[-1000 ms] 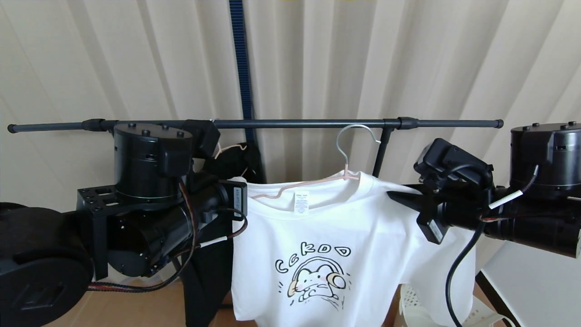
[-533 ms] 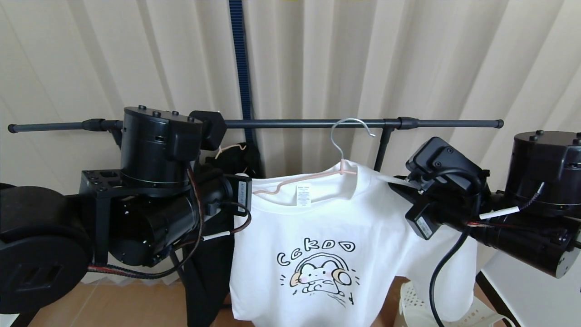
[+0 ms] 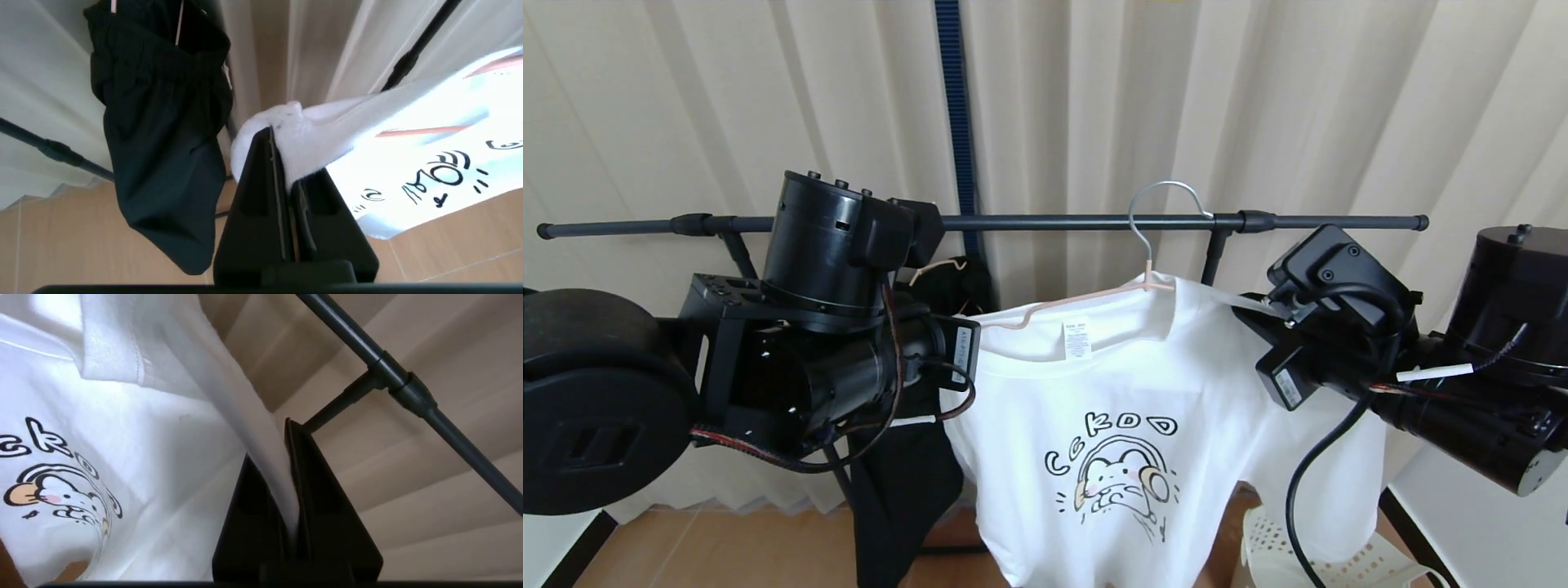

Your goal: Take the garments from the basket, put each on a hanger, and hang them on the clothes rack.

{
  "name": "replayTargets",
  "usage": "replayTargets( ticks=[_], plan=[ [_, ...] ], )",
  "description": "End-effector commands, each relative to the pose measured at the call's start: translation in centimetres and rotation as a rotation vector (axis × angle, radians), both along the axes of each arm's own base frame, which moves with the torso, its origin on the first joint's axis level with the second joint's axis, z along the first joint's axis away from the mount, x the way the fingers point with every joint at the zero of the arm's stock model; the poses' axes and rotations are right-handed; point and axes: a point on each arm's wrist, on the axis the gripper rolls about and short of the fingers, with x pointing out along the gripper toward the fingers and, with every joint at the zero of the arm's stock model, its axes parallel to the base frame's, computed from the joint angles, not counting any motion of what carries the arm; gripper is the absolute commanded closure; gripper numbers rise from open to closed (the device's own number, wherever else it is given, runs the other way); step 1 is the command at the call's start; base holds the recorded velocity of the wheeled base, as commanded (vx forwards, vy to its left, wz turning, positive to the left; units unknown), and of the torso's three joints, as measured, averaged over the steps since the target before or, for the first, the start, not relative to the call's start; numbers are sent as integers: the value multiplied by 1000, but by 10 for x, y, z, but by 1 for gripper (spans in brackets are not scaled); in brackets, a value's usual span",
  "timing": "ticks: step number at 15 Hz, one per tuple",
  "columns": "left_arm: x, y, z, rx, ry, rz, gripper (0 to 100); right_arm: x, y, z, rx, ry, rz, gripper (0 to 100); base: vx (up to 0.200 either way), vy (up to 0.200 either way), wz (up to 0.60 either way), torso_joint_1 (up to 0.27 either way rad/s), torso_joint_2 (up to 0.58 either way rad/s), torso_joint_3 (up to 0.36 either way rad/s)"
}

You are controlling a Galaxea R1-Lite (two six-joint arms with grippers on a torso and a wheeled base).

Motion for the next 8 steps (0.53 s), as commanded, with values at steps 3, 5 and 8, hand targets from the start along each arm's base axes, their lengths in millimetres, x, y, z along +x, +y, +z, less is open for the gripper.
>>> replayTargets(
  ticks=[3,5,8],
  plan=[
    [-8,-10,3,-24,-2,-32,100,4,15,-13,-31,28,-7,100,0,0,0,0,0,0],
    [-10,-13,4,-33,-2,-42,100,10,19,-20,-20,12,-10,100,0,0,0,0,0,0],
    [-10,-14,7,-44,-12,-45,100,10,28,-26,-14,-2,5,100,0,0,0,0,0,0]
  ],
)
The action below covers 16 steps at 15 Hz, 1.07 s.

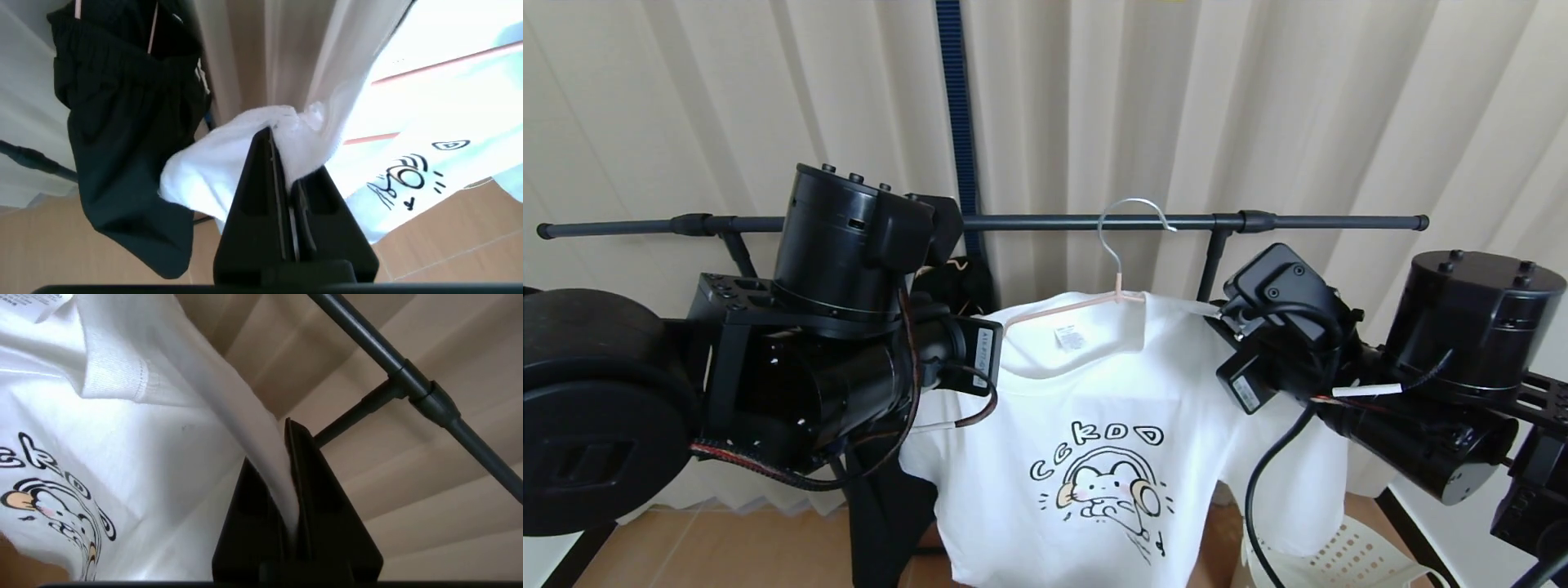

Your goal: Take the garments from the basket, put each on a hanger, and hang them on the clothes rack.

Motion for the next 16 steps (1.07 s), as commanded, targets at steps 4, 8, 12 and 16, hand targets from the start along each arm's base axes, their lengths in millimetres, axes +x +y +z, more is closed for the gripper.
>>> replayTargets(
  ticks=[4,8,12,16],
  plan=[
    [-3,-7,6,-33,-12,-18,100,4,12,-18,-36,50,30,100,0,0,0,0,0,0],
    [-8,-15,14,-61,-29,-45,100,10,17,-29,-51,70,30,100,0,0,0,0,0,0],
    [-13,-22,20,-99,-37,-65,100,16,23,-40,-58,81,32,100,0,0,0,0,0,0],
    [-16,-26,28,-139,-51,-74,100,22,30,-47,-11,115,24,100,0,0,0,0,0,0]
  ],
)
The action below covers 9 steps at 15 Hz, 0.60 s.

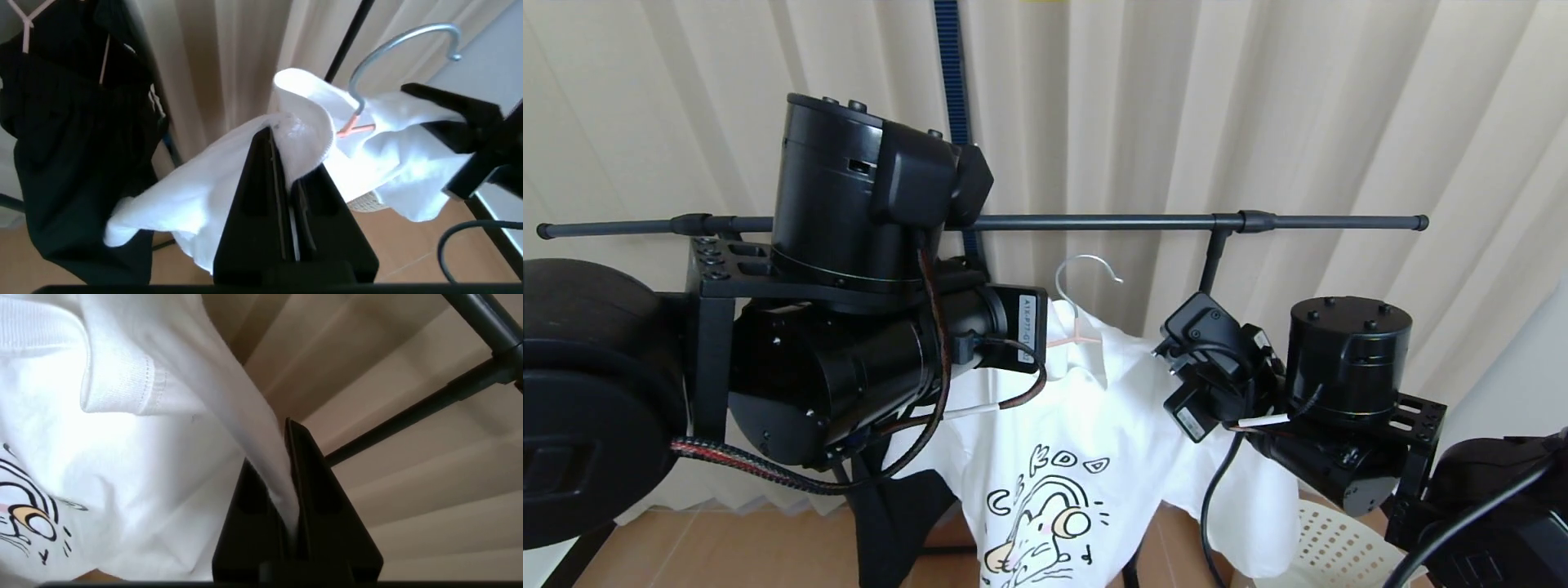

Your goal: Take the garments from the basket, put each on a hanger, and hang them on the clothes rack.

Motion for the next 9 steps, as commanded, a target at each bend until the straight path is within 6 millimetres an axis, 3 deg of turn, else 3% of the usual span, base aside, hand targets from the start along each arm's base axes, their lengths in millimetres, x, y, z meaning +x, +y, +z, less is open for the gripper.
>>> replayTargets(
  ticks=[1,9],
  plan=[
    [-2,-3,4,-14,-10,-10,100,3,5,-6,-10,15,7,100,0,0,0,0,0,0],
    [-6,-9,1,-30,7,-23,100,8,11,6,177,51,82,100,0,0,0,0,0,0]
  ],
)
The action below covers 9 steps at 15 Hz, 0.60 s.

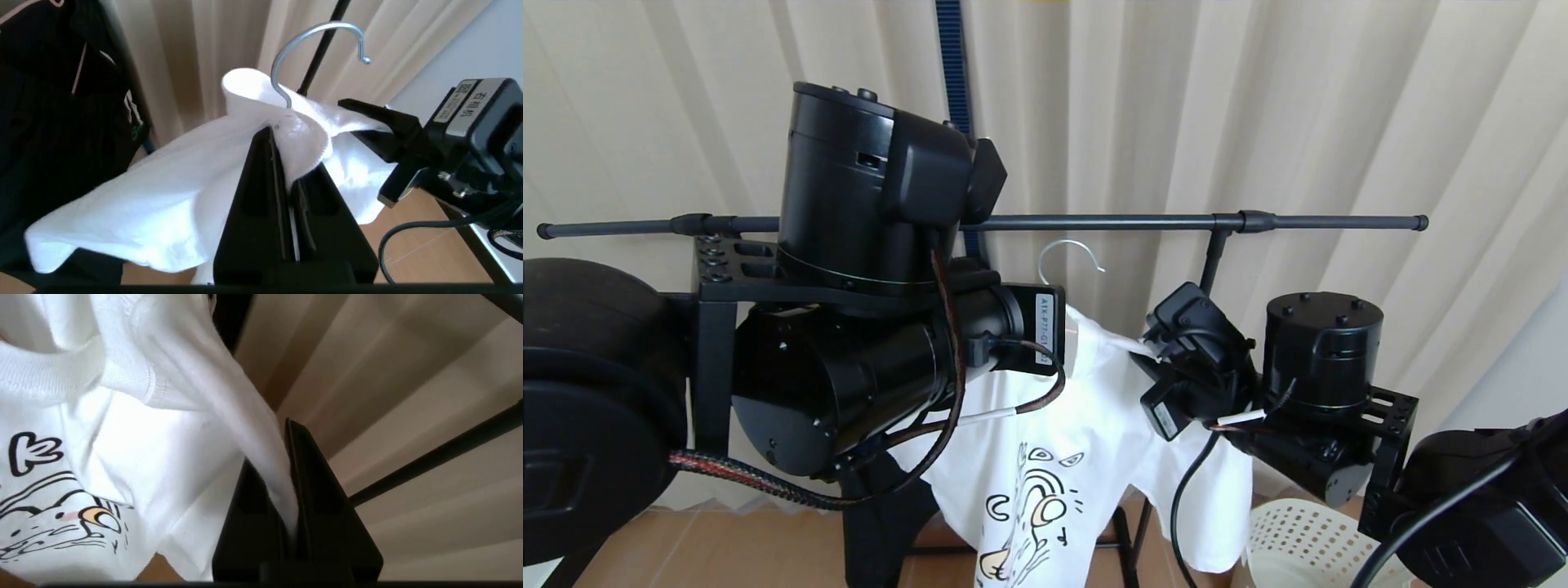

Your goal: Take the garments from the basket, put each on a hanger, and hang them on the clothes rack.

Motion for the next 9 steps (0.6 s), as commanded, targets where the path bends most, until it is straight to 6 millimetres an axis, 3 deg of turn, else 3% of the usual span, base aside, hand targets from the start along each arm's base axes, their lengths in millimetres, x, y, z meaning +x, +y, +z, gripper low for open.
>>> replayTargets(
  ticks=[1,9],
  plan=[
    [0,0,-2,0,6,2,100,7,-8,7,38,-7,-4,100,0,0,0,0,0,0],
    [3,-8,-6,10,12,-4,100,16,-24,30,215,2,35,100,0,0,0,0,0,0]
  ],
)
